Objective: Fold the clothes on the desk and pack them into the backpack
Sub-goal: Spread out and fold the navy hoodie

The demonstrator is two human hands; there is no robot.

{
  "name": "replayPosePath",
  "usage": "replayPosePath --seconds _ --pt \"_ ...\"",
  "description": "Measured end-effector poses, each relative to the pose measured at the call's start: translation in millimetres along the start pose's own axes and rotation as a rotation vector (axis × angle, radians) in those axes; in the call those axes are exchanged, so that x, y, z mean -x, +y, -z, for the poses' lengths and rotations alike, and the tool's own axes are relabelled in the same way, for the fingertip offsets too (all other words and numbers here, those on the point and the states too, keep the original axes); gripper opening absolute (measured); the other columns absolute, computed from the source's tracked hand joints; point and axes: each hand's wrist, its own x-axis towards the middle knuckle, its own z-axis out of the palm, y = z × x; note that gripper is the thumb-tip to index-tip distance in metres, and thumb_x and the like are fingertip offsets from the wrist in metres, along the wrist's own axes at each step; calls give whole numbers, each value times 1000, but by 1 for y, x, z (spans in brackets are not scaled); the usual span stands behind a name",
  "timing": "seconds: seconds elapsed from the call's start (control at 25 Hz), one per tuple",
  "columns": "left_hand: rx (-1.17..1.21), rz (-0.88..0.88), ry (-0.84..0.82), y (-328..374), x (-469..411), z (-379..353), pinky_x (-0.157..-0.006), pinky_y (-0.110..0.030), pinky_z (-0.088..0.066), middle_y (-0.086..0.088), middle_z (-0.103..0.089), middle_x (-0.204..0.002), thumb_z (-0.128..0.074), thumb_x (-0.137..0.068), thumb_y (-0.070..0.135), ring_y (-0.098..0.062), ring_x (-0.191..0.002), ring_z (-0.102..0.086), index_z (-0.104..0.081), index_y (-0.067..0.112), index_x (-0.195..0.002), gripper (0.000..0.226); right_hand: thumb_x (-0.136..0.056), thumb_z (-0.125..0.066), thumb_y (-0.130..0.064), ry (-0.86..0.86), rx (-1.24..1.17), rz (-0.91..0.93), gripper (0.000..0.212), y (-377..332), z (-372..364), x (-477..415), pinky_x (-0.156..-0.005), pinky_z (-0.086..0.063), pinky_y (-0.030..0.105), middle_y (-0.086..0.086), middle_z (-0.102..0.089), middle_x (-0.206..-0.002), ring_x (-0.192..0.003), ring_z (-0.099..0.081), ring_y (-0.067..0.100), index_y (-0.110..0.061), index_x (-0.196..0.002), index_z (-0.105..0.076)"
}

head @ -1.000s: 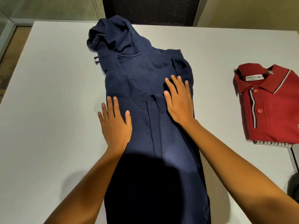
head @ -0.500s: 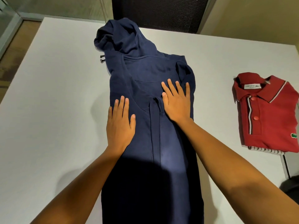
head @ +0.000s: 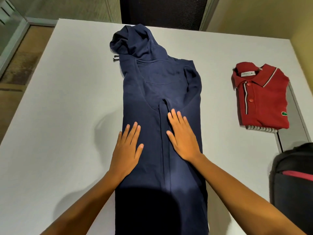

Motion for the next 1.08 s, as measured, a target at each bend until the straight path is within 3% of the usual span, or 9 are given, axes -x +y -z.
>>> replayPosePath --seconds 0.2,0.48,0.6,0.76,0.88,1.0,1.08 --pt "-22 -76 -48 -1 92 2 -118 -40 -17 6 -15 -161 -24 -98 48 -22 -149 -12 -15 24 -154 61 -106 -24 -36 -101 139 119 53 -17 0 84 -120 -15 43 2 -10 -163 -150 -5 22 -16 -155 -18" --pt "109 -144 -91 -22 176 11 -121 -28 -3 18 -12 -160 -24 -102 28 -11 -149 -8 -14 34 -153 52 -104 -33 -14 -157 -113 158 50 3 21 195 -121 -13 35 -8 -20 -161 -148 -16 11 -18 -153 -25" --pt "107 -220 -111 -36 186 13 -121 -30 -7 16 -19 -159 -30 -98 14 -13 -148 -14 -21 33 -152 58 -97 -40 0 -161 -193 170 57 14 27 225 -121 -15 33 -10 -25 -159 -147 -21 13 -19 -151 -32" --pt "109 -263 -130 -42 190 19 -121 -34 -8 16 -21 -158 -30 -100 30 -13 -148 -16 -26 37 -150 50 -85 -47 19 -183 -241 147 79 24 28 249 -119 -19 30 -14 -23 -159 -148 -19 12 -23 -150 -33" --pt "85 -311 -134 -42 188 20 -121 -38 -11 15 -20 -158 -42 -96 28 -15 -148 -16 -29 39 -149 56 -92 -48 10 -106 -269 162 61 23 27 249 -119 -21 29 -13 -33 -155 -145 -27 11 -20 -145 -43" --pt "69 -288 -79 -41 182 16 -111 -41 -30 12 -32 -154 -57 -90 18 -19 -141 -33 -36 46 -144 64 -96 -47 0 11 -379 103 36 16 23 247 -118 -24 29 -16 -48 -144 -140 -37 9 -17 -124 -61" --pt "116 -229 -14 -35 183 12 -106 -40 -34 13 -41 -148 -48 -93 22 -18 -134 -41 -44 47 -138 51 -96 -49 0 70 -419 44 29 13 21 246 -118 -24 30 -21 -53 -137 -136 -41 5 -21 -110 -65"
